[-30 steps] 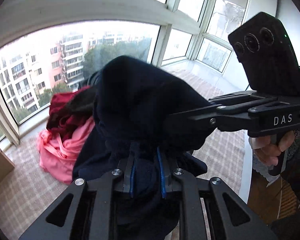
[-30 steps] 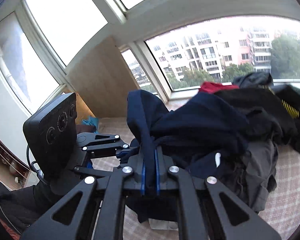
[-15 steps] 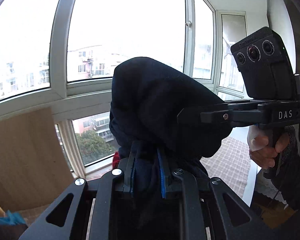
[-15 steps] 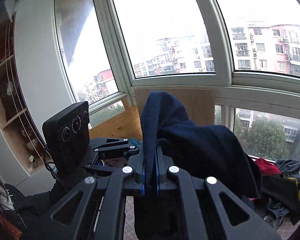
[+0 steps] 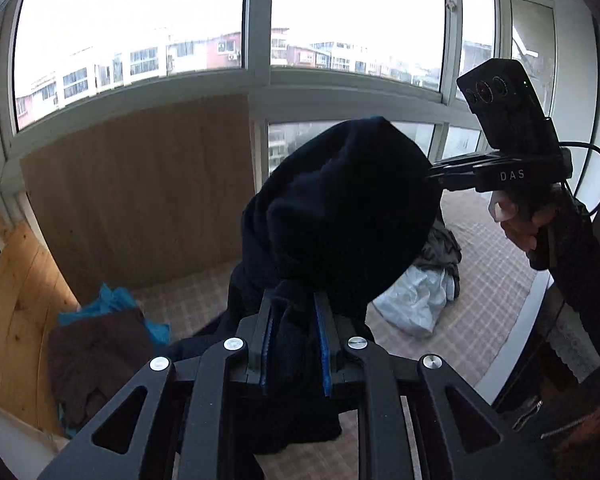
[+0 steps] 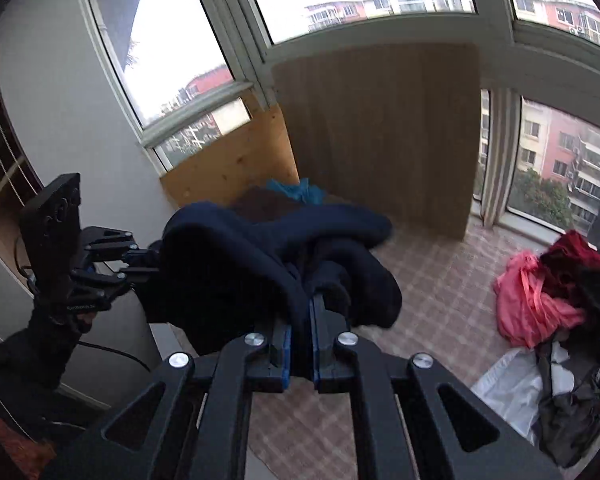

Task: Fold clothes
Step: 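Carry the navy sweatshirt with both grippers and lay it on the bed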

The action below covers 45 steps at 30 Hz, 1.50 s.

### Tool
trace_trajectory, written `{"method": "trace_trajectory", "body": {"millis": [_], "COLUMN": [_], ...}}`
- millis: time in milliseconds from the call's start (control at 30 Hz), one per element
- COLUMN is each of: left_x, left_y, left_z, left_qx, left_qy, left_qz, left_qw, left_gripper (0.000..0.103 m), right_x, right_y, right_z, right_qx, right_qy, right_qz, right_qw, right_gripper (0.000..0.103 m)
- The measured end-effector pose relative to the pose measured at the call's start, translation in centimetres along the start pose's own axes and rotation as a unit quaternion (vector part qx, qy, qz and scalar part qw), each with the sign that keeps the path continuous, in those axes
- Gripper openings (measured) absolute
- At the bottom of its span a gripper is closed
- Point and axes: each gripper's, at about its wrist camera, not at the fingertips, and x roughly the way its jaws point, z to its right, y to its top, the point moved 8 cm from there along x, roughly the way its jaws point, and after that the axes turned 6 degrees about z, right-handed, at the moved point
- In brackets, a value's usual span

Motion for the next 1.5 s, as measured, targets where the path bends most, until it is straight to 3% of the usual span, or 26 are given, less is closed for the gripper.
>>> {"method": "trace_trajectory", "body": {"millis": [33,100,200,233,300,367,400,433,500,667,900,967,1000,1033,1133,1167,1233,1333,1400,1500], "left_x": [0.5,1.4,2.5,2.7,2.8,3.7,4.8,6.0,8.9,16.8,24.4,25.1,25.2,25.0,23.8,23.2,21.6,17.8,15.6,14.3], "left_y": [-3.6,-10.5,-16.2,-16.9,-16.6,-14.3,-13.1,-11.9,-9.9,-7.9,-10.7,-11.8,-12.3,-12.9,-14.8,-15.6,-16.9,-18.5,-19.7,-18.2], "left_z": [0.1,0.3,-0.5,-1.2,-2.5,-4.5,-5.4,-6.2,-6.7,-7.0,-9.0,-9.0,-8.8,-8.6,-7.8,-7.7,-7.4,-6.4,-6.3,-6.4], "left_qx": [-0.01,-0.037,-0.085,-0.095,-0.085,-0.055,-0.043,-0.033,-0.018,0.006,-0.002,0.008,0.011,0.015,0.029,0.033,0.031,0.022,0.018,0.008], "left_qy": [-0.008,-0.027,-0.032,-0.026,-0.006,0.025,0.026,0.021,0.003,-0.026,-0.038,-0.039,-0.043,-0.048,-0.06,-0.059,-0.063,-0.091,-0.086,-0.094], "left_qz": [-0.042,-0.122,-0.196,-0.207,-0.198,-0.17,-0.155,-0.141,-0.126,-0.15,-0.228,-0.24,-0.245,-0.247,-0.26,-0.267,-0.275,-0.275,-0.287,-0.273], "left_qw": [0.999,0.9915,0.9763,0.9733,0.9765,0.9837,0.9866,0.9892,0.9919,0.9883,0.9729,0.9699,0.9686,0.9677,0.9634,0.9614,0.959,0.9568,0.954,0.9575], "left_gripper": [0.016,0.016,0.016,0.016,0.016,0.021,0.023,0.027,0.028,0.029,0.029,0.028,0.027,0.026,0.006,0.004,0.002,0.001,0.001,0.002], "right_x": [1.9,4.9,5.6,6.0,6.7,7.5,7.8,8.2,10.1,16.3,21.8,21.0,20.4,19.3,15.0,13.3,8.9,1.5,-1.4,-3.0], "right_y": [-4.4,-12.9,-20.9,-19.9,-18.1,-16.2,-15.2,-14.3,-12.7,-11.0,-13.0,-13.1,-13.1,-13.2,-13.8,-14.1,-14.8,-16.3,-18.2,-18.2], "right_z": [2.2,6.5,11.4,11.3,11.1,10.9,10.8,10.7,10.5,7.9,5.4,5.7,5.9,6.5,9.4,10.4,12.5,15.0,15.7,16.1], "right_qx": [0.018,0.056,0.12,0.119,0.117,0.115,0.114,0.113,0.109,0.083,0.003,0.006,0.008,0.016,0.039,0.051,0.106,0.163,0.169,0.223], "right_qy": [-0.028,-0.084,-0.15,-0.146,-0.137,-0.129,-0.124,-0.12,-0.119,-0.112,-0.135,-0.131,-0.131,-0.138,-0.177,-0.191,-0.212,-0.274,-0.31,-0.307], "right_qz": [-0.057,-0.164,-0.244,-0.23,-0.203,-0.175,-0.161,-0.147,-0.14,-0.181,-0.229,-0.213,-0.206,-0.202,-0.193,-0.189,-0.167,-0.135,-0.159,-0.145], "right_qw": [0.998,0.981,0.95,0.955,0.962,0.969,0.972,0.975,0.977,0.973,0.964,0.968,0.97,0.969,0.964,0.962,0.957,0.938,0.922,0.914], "right_gripper": [0.008,0.008,0.009,0.01,0.014,0.033,0.047,0.052,0.052,0.052,0.049,0.025,0.006,0.006,0.006,0.006,0.006,0.004,0.005,0.007]}}
